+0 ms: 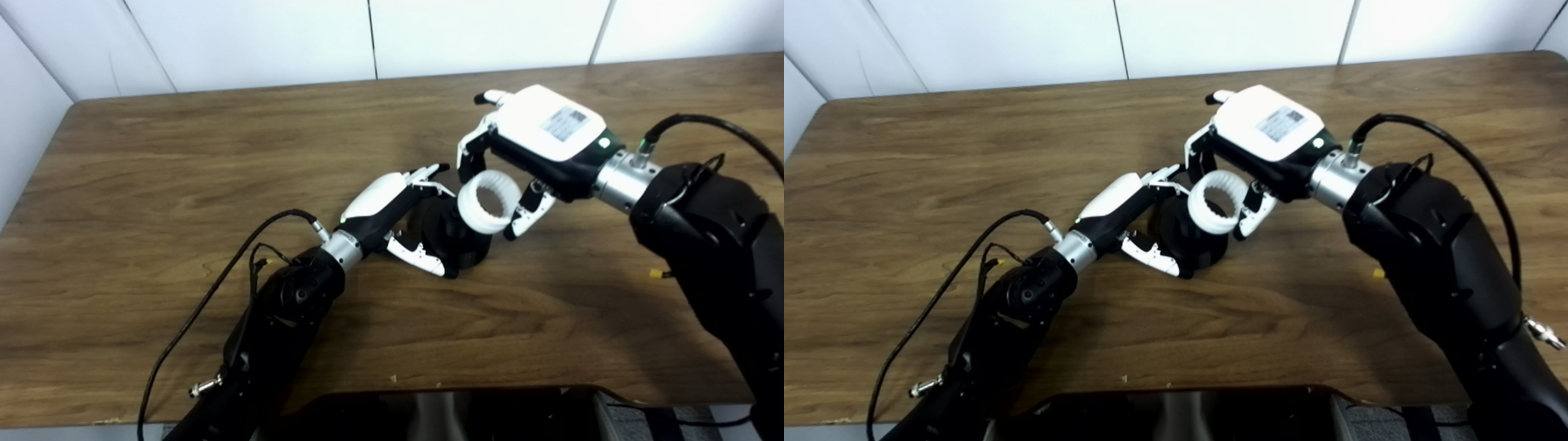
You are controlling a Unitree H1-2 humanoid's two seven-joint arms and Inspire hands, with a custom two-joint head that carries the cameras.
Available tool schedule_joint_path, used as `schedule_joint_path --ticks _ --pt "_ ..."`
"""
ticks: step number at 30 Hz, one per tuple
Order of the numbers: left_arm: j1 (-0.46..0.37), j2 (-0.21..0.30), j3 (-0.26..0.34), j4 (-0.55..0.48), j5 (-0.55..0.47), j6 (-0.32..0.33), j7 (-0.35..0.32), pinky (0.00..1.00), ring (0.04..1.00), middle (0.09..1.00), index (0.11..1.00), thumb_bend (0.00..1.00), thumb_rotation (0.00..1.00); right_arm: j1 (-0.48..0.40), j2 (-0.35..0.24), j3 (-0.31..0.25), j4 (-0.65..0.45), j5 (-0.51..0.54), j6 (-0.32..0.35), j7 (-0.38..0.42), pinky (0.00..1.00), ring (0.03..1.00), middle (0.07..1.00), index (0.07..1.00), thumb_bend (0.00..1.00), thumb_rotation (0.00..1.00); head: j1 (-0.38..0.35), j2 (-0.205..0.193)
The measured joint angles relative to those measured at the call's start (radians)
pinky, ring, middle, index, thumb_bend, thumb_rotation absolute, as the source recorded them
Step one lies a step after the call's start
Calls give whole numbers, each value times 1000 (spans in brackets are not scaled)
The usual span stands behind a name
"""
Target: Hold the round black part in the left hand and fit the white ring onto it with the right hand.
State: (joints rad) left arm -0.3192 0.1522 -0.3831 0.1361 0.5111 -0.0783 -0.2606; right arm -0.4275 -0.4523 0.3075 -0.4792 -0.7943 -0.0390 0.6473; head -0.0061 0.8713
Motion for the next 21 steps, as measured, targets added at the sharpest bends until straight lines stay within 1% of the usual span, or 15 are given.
schedule_joint_path --ticks 3,8,21 --pt "0 0 0 0 0 1 0 1000 1000 1000 640 1000 349 12 8 10 1 -14 -1 0 892 669 483 490 529 10 -2 3" --pt "-1 0 -1 0 1 2 -1 1000 1000 1000 638 1000 357 33 22 11 4 -14 -2 0 887 663 482 490 529 9 2 3" --pt "-1 0 -4 0 5 2 1 1000 1000 1000 631 1000 346 19 45 19 49 -35 -7 -12 875 674 483 490 529 10 3 5"
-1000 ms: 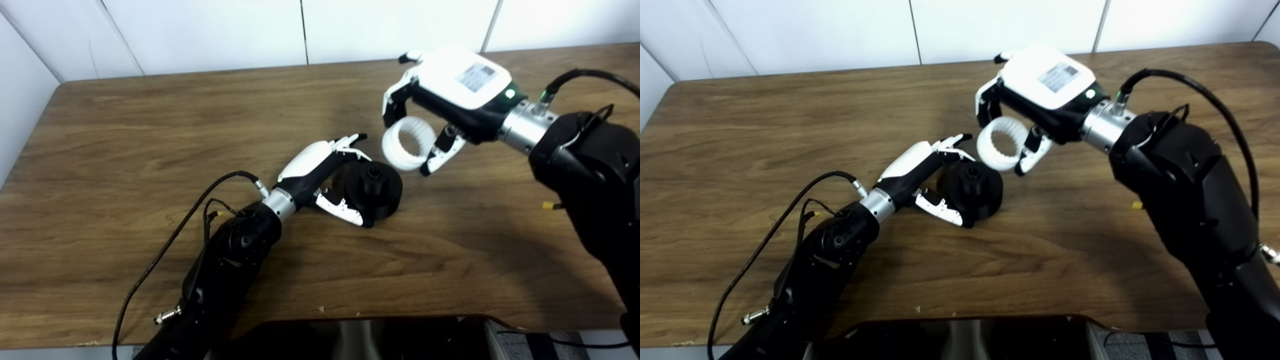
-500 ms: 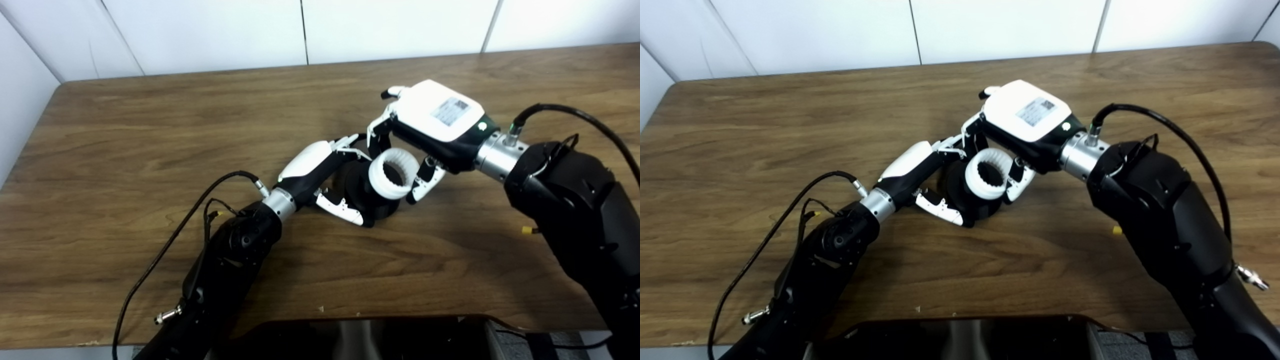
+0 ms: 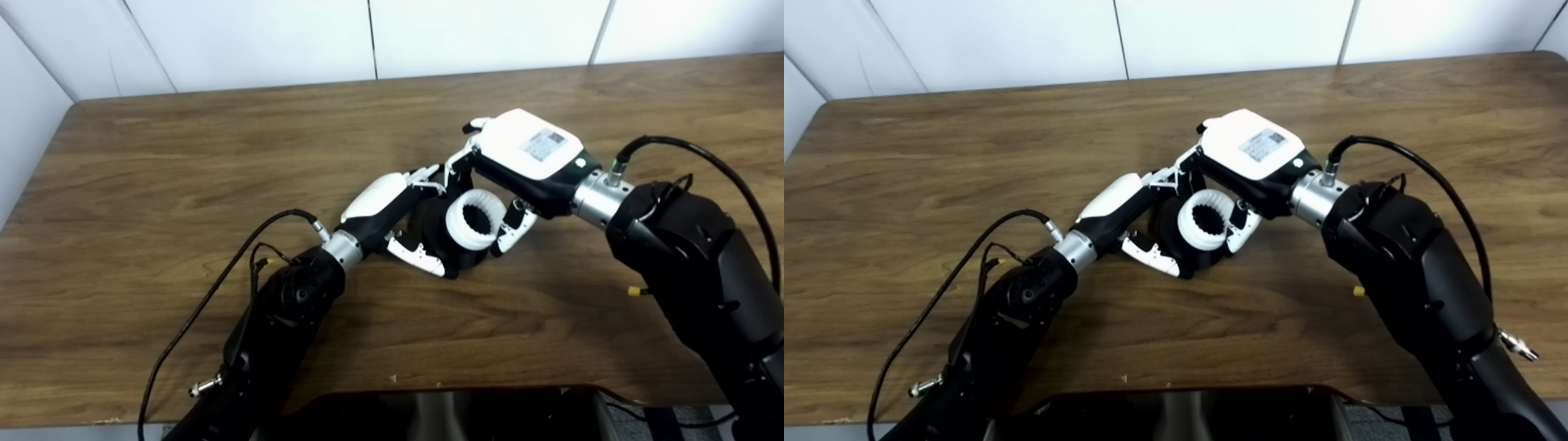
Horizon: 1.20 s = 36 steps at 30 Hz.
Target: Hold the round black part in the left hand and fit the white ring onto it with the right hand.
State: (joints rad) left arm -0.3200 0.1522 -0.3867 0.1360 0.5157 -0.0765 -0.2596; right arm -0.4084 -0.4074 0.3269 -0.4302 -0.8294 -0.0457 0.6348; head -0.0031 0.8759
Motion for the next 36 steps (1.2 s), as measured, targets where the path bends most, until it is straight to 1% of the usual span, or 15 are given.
schedule_joint_path --ticks 11,18,27,32,36 --pt "-1 -1 -2 0 4 -1 1 1000 1000 1000 624 1000 336 -29 13 9 62 -8 -13 -11 887 668 483 490 529 9 -2 3" --pt "-1 -1 -1 0 4 0 2 1000 1000 1000 622 1000 329 -35 33 23 92 -26 -18 -27 862 657 483 490 529 9 2 5" --pt "-1 2 0 0 28 0 9 1000 1000 1000 649 1000 344 -43 52 39 111 -57 -21 -39 843 645 484 489 528 11 3 9" --pt "-1 5 -2 0 35 0 9 1000 1000 1000 654 1000 362 -43 57 44 119 -57 -20 -45 892 665 486 490 528 11 8 11" --pt "-2 6 -3 0 37 0 9 1000 1000 1000 650 1000 371 -47 59 50 119 -63 -15 -38 898 669 486 491 528 11 9 11"
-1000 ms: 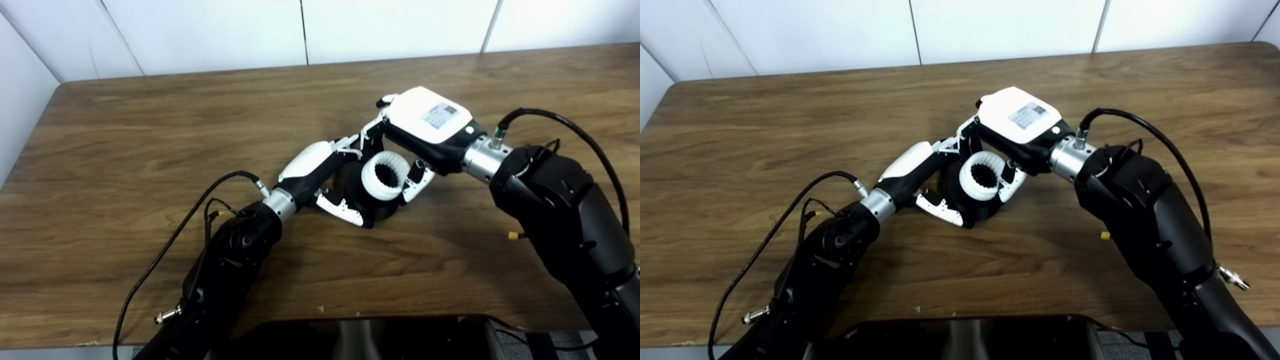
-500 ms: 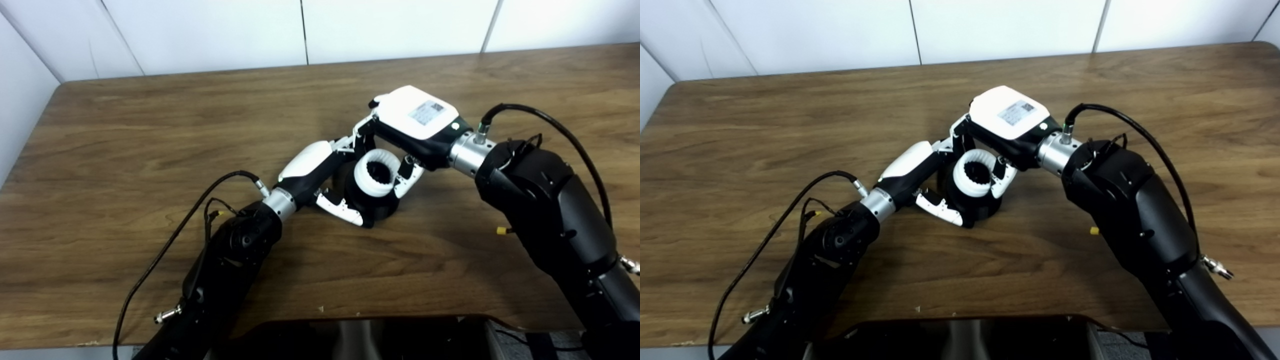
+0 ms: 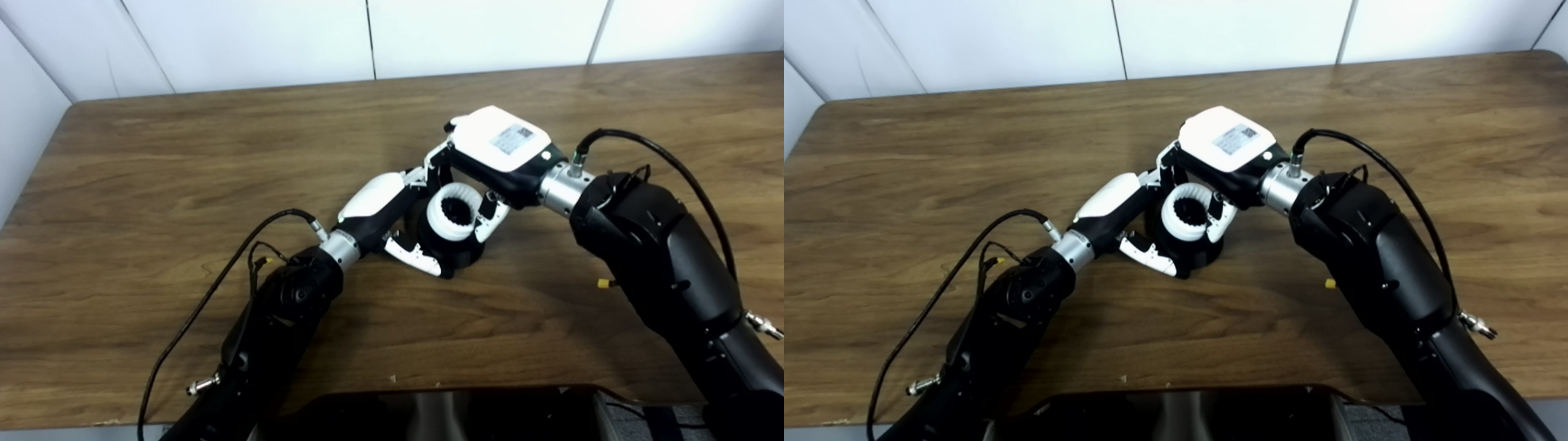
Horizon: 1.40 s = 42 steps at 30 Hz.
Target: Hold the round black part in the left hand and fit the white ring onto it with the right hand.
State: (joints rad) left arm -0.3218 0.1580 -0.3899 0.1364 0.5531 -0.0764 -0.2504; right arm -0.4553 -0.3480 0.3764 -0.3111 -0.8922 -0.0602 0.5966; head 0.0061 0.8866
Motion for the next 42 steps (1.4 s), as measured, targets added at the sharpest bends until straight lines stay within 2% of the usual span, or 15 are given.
schedule_joint_path --ticks 10,12,14,15,19,36,42 --pt "0 1 0 0 0 0 0 1000 1000 1000 638 1000 382 -5 0 6 0 -6 1 6 864 667 490 492 528 10 0 5" --pt "0 1 1 0 0 0 0 1000 1000 1000 638 1000 382 -9 0 9 -1 -8 1 13 865 680 567 495 524 97 0 5" --pt "0 1 1 0 0 0 0 1000 1000 1000 640 1000 377 -17 -1 14 -4 -13 5 33 888 709 651 619 774 243 -1 6" --pt "0 1 0 0 -1 0 0 1000 1000 1000 642 1000 376 -22 -1 17 -9 -15 7 44 893 717 670 651 840 276 -2 6" --pt "0 2 0 0 -6 -5 -1 1000 1000 1000 645 1000 372 -28 -8 26 -22 -29 24 108 896 741 716 698 950 341 2 8" --pt "-1 -1 2 7 -13 -12 0 1000 1000 1000 649 1000 329 -24 -8 33 -28 -26 30 149 884 801 802 788 995 430 -2 8" --pt "-1 -1 2 8 -14 -12 0 1000 1000 1000 644 1000 349 -24 -9 31 -30 -27 34 155 895 815 836 829 987 441 0 0"
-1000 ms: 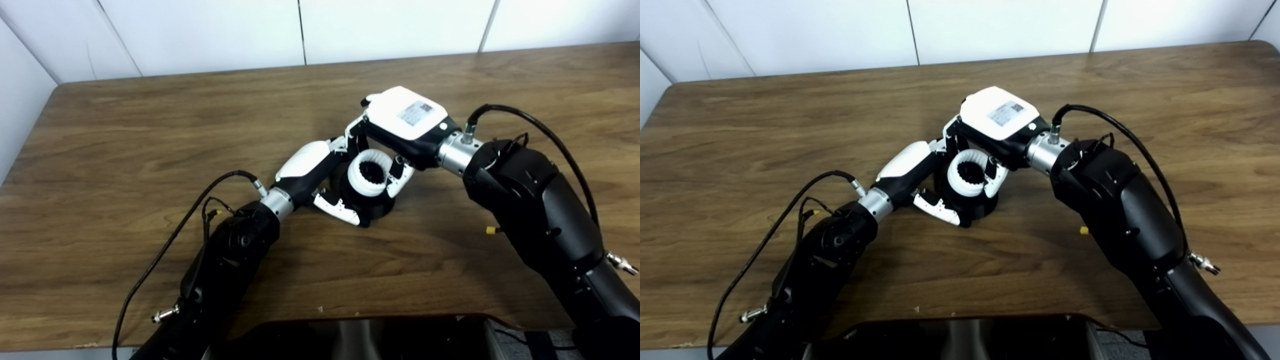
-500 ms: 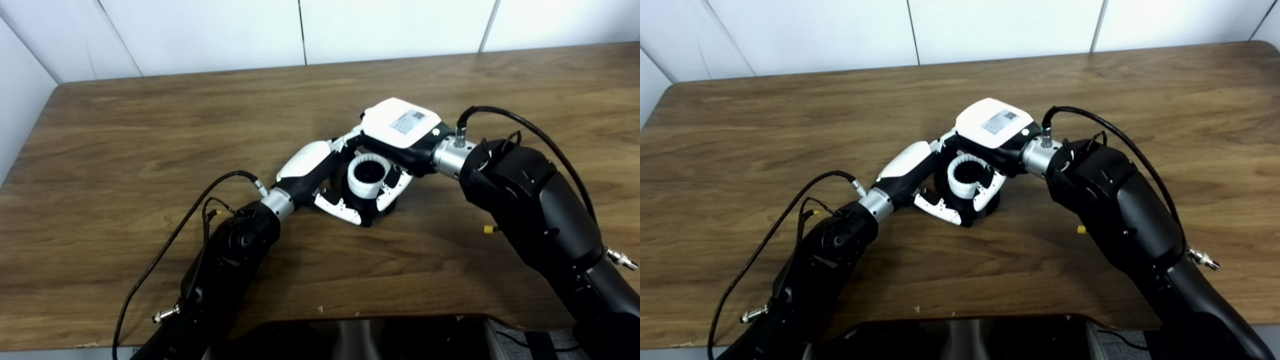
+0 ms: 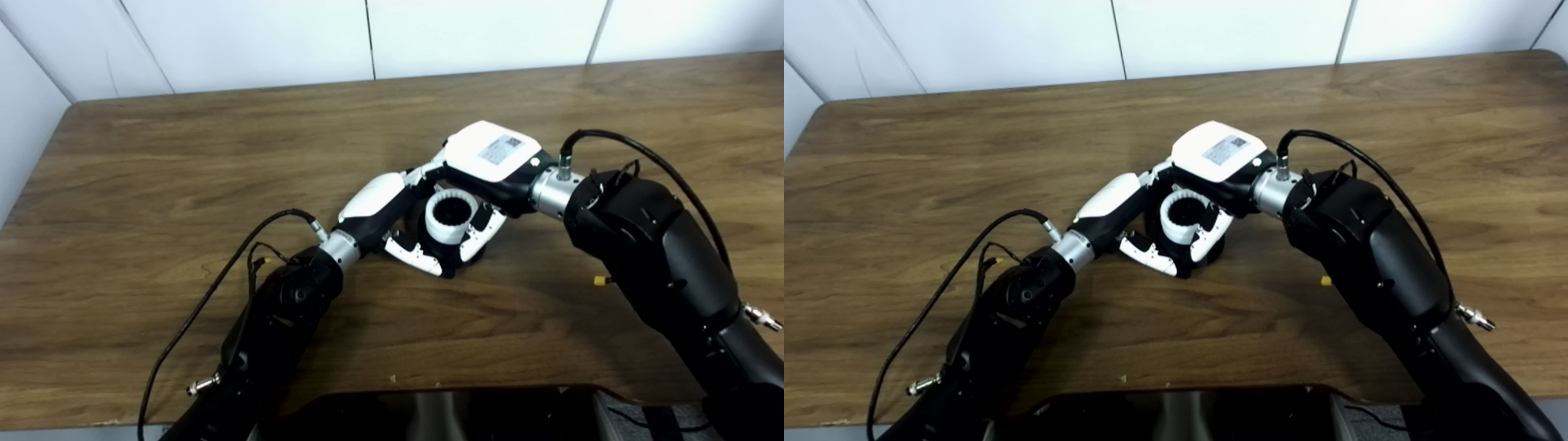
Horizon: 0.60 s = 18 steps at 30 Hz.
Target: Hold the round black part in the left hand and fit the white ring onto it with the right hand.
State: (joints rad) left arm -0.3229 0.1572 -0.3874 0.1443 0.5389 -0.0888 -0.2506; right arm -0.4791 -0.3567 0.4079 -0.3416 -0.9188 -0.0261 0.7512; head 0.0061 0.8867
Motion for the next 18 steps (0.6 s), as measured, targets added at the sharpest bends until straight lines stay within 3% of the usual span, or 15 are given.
schedule_joint_path --ticks 4,7,10,18 --pt "-1 -2 1 -1 0 5 -1 1000 1000 1000 640 1000 372 7 2 -28 -1 18 11 -6 766 767 801 792 907 375 -3 0" --pt "-1 -5 0 -1 3 6 -1 1000 1000 1000 635 1000 373 21 7 -59 -1 43 14 -40 690 737 779 764 817 380 -3 -5" --pt "-1 -5 0 -1 3 6 0 1000 1000 1000 629 1000 365 49 14 -99 -1 74 18 -81 650 728 775 758 767 401 -3 -5" --pt "-1 -8 4 -1 -6 14 -1 1000 1000 1000 629 1000 344 87 28 -167 -2 157 95 -85 571 727 778 761 641 448 0 0"
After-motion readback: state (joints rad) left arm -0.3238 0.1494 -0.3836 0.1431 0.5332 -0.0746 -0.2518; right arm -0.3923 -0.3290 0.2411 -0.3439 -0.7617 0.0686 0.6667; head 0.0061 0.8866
